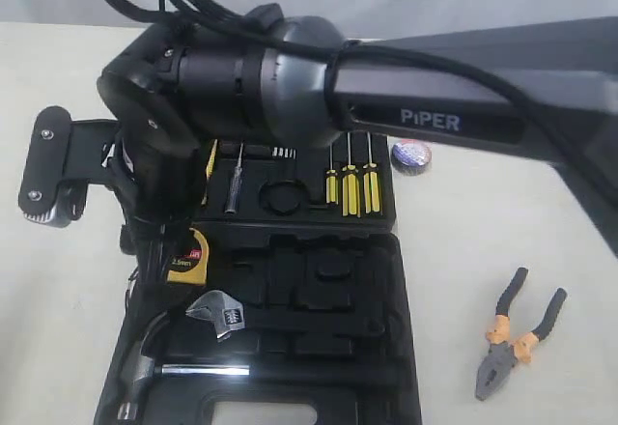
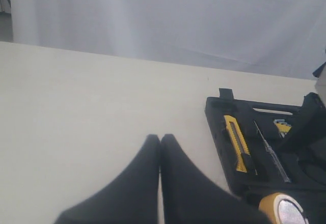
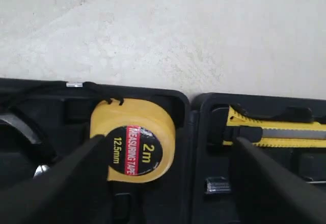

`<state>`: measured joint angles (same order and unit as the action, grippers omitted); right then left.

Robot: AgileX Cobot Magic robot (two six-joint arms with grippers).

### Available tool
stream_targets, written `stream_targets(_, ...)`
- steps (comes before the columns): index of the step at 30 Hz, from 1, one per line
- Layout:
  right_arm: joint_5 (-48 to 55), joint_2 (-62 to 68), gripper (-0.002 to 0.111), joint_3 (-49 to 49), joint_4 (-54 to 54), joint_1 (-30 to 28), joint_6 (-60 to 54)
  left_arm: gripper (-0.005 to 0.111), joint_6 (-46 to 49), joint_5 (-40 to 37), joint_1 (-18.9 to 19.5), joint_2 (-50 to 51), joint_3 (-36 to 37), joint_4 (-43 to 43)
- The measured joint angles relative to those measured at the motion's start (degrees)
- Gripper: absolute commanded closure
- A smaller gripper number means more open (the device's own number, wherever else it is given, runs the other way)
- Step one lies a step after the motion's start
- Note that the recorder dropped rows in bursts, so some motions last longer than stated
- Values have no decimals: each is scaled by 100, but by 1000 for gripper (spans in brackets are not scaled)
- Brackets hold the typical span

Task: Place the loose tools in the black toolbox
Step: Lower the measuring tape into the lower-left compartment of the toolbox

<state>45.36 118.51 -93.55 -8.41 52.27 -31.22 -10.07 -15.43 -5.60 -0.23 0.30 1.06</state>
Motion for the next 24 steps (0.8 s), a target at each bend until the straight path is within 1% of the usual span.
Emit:
stream_targets(2,0,-1,99,0,0,0,70,107,0,0,0,0,0,0)
stream_targets(3,0,11,109,0,0,0,99,107,0,0,0,0,0,0)
stream_targets(7,-131,133,108,0,0,0,272,107,0,0,0,0,0,0)
stream_targets(13,-779,519,109,0,-15,0,561,107,0,0,0,0,0,0)
stream_targets(24,-787,772,109,-14,190,0,620,107,0,0,0,0,0,0)
